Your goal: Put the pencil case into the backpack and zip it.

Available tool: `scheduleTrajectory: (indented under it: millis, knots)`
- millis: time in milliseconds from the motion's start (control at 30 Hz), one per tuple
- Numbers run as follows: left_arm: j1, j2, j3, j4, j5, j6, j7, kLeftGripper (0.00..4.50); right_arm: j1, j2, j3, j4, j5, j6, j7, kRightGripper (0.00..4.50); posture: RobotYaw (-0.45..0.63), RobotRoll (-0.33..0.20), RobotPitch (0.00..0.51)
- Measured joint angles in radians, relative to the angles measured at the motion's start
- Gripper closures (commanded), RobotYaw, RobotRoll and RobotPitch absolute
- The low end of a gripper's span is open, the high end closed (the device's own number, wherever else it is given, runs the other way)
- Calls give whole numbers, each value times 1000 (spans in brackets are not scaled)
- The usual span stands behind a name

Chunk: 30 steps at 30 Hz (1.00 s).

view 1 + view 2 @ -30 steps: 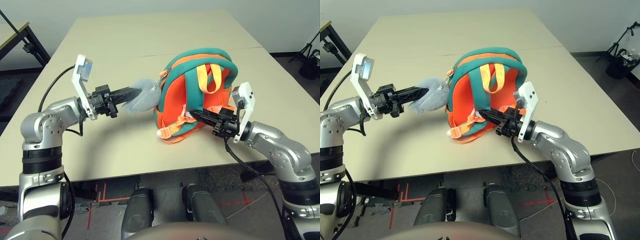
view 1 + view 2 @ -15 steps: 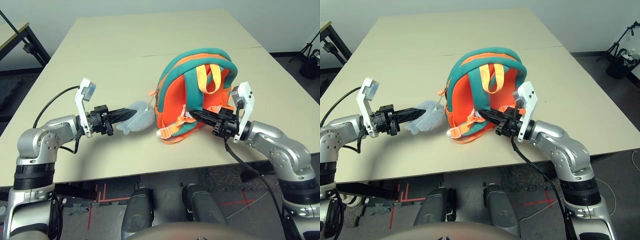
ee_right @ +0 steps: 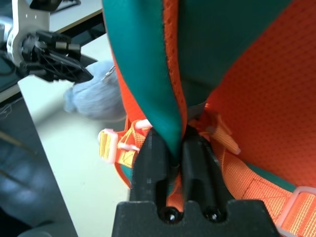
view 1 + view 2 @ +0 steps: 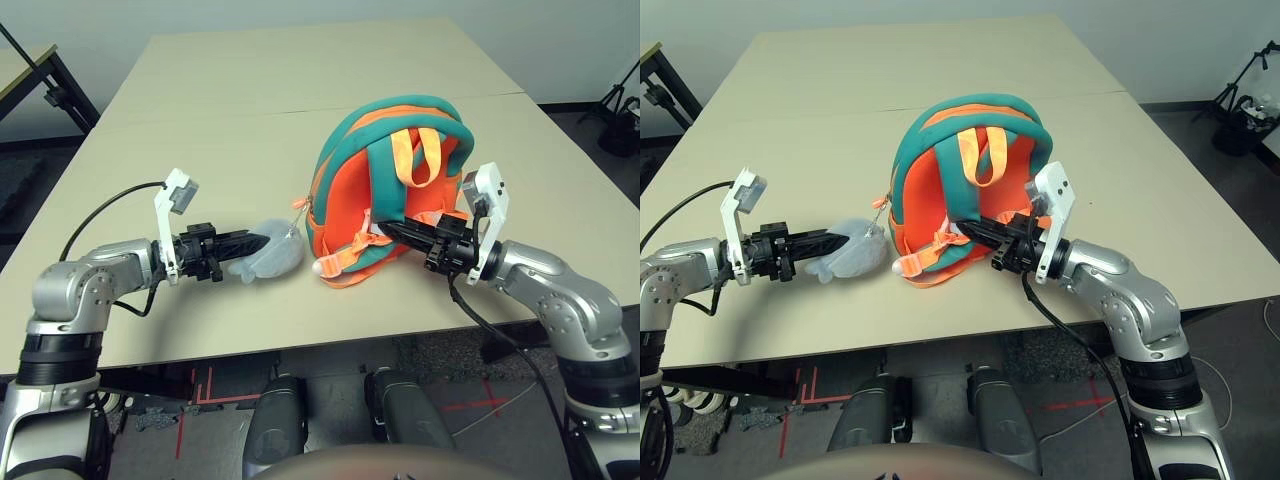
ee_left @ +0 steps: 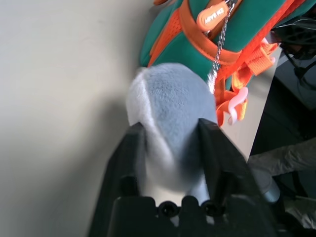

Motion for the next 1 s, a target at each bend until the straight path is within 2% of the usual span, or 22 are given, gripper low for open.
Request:
scheduleTrajectory:
  millis: [133,267,400,600,767,900,1000]
  knots:
    - [0,70,31,-3,-6,6,-19,101,-15,-97,-2,0,16,36,82,1635,-97,0,82]
    - [0,128,67,-41,-11,6,-32,0,-64,-234,-30,21,44,66,184,138,-96,0,80]
    - [11,153,94,-43,-9,-9,-31,0,-111,-343,-55,80,31,51,267,61,-99,0,75]
    - [151,149,168,-49,24,-55,14,0,-143,-414,-89,240,-47,-46,322,61,-75,0,81]
    - [188,26,271,-19,134,-251,187,0,-262,-353,-128,569,-204,-283,223,61,-51,0,81]
    - [169,-91,316,44,213,-408,341,0,-320,-263,-140,758,-258,-406,154,61,-46,0,78]
    - [161,-153,322,54,256,-490,423,0,-353,-192,-163,893,-288,-487,73,61,-45,0,77]
